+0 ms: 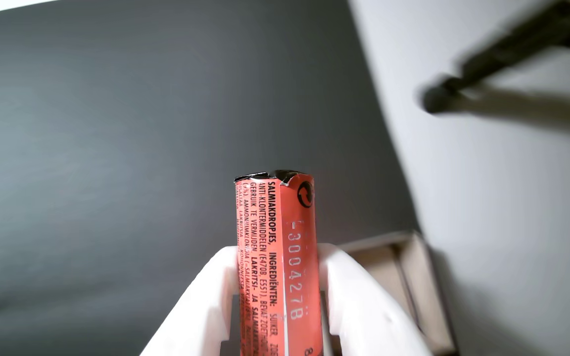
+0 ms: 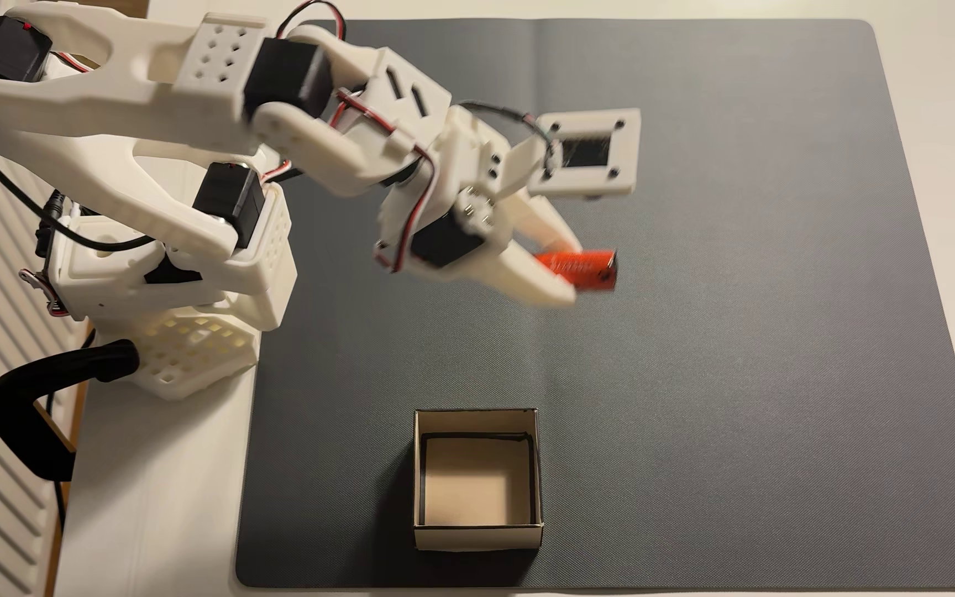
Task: Pick the red object and place it in the box
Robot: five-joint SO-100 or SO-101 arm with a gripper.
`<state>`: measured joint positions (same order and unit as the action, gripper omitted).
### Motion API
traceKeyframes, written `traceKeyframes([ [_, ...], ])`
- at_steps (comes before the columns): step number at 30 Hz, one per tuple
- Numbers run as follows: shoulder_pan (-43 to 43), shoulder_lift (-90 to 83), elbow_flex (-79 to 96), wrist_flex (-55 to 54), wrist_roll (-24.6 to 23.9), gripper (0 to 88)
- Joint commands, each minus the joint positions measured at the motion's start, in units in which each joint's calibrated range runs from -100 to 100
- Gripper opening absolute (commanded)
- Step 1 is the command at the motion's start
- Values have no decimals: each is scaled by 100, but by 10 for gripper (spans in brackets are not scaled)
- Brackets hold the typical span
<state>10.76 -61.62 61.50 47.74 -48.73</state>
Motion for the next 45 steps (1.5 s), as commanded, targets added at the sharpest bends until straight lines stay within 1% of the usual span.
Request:
traceKeyframes([
  [1,453,-385,-204,340,44,14],
  [8,1203,-513,14,427,44,14],
  [13,1470,-505,476,348,44,14],
  [17,1463,-513,930,261,39,14],
  [26,1448,-522,1737,-648,39,20],
  [39,1477,-522,1773,-700,39,25],
  [45,1477,-522,1773,-683,39,90],
])
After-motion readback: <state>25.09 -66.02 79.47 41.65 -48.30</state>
